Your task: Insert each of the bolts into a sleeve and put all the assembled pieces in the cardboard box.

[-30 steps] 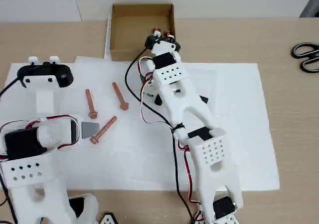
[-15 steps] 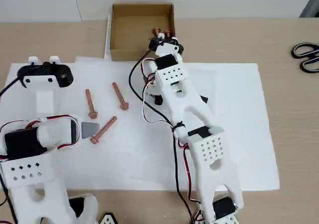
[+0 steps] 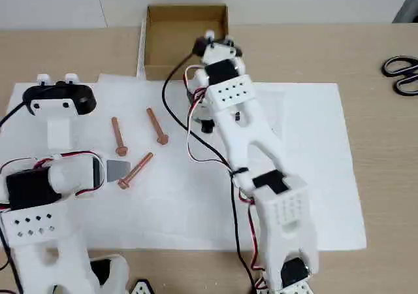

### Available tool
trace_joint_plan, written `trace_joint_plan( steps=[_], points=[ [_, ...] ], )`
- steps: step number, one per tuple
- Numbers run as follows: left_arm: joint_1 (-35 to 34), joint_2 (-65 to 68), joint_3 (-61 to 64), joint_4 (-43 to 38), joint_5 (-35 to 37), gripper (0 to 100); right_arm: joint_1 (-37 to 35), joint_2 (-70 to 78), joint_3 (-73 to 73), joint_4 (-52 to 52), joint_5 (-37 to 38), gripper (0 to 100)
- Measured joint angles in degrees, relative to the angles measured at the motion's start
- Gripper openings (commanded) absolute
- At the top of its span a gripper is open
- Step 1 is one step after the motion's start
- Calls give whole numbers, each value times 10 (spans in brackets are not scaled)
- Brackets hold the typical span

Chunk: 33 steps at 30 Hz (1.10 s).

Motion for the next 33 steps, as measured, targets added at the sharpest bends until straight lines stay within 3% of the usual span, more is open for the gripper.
trace_joint_plan(
  steps=[8,18,27,33],
  points=[
    [0,140,-95,1,-8,324,16,-119,0,13,60,4],
    [6,453,-283,0,-53,322,69,-124,4,18,296,4],
    [37,571,-292,-1,-125,164,68,-124,32,18,316,4],
    [45,578,-260,-4,-135,152,67,-124,32,18,316,4]
  ],
)
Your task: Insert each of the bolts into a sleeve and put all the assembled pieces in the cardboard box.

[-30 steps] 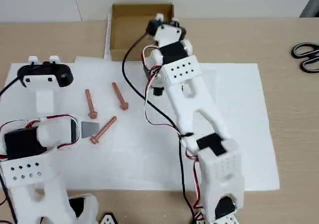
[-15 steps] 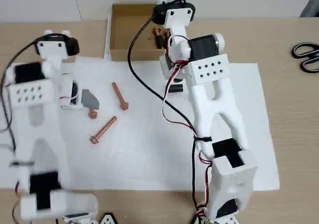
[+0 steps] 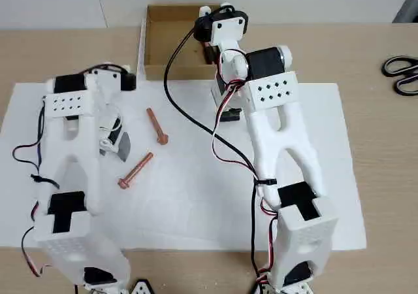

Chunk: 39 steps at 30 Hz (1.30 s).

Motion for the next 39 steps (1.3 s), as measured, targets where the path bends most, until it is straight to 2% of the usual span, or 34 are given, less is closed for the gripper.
trace_joint_plan(
  steps=[7,21,27,33,39],
  points=[
    [50,0,55,-1,-23,152,0,0,0,0,0,4],
    [54,91,67,-44,-24,149,0,0,0,0,0,4],
    [57,97,66,-47,-21,2,1,0,0,0,0,4],
    [75,98,66,-45,-18,6,0,0,0,0,0,4],
    [124,67,67,-30,4,6,0,0,0,0,0,4]
  ],
)
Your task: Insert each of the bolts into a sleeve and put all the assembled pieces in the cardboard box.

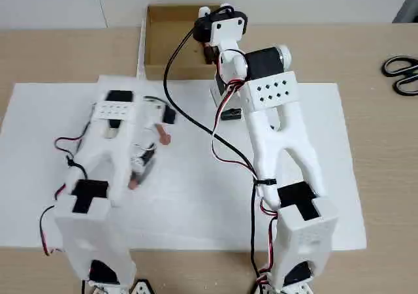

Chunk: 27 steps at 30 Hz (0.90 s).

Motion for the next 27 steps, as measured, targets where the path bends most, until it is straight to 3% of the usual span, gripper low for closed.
trace_joint_plan(
  steps=[4,10,15,23,27],
  points=[
    [21,-90,0,7,-3,6,0,0,0,0,0,4],
    [8,-204,0,11,-105,6,0,-10,1,0,0,4],
    [-21,-220,0,12,-215,6,30,-77,1,0,0,4],
    [-28,-169,0,12,-409,6,139,-196,1,0,0,4],
    [-28,-125,0,11,-535,6,171,-232,1,0,0,4]
  ],
)
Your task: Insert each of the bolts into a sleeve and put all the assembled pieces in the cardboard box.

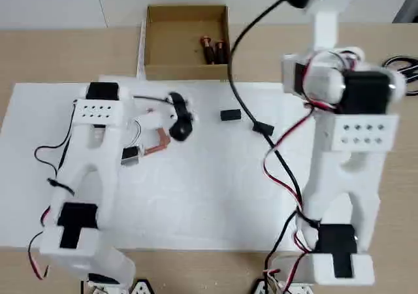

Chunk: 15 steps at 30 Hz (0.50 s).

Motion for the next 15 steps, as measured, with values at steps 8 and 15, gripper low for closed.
trace_joint_plan(
  steps=[8,15],
  points=[
    [26,63,0,-71,-64,6,8,-14,1,0,0,4],
    [61,99,-11,-98,-64,6,7,-14,1,0,0,4]
  ],
)
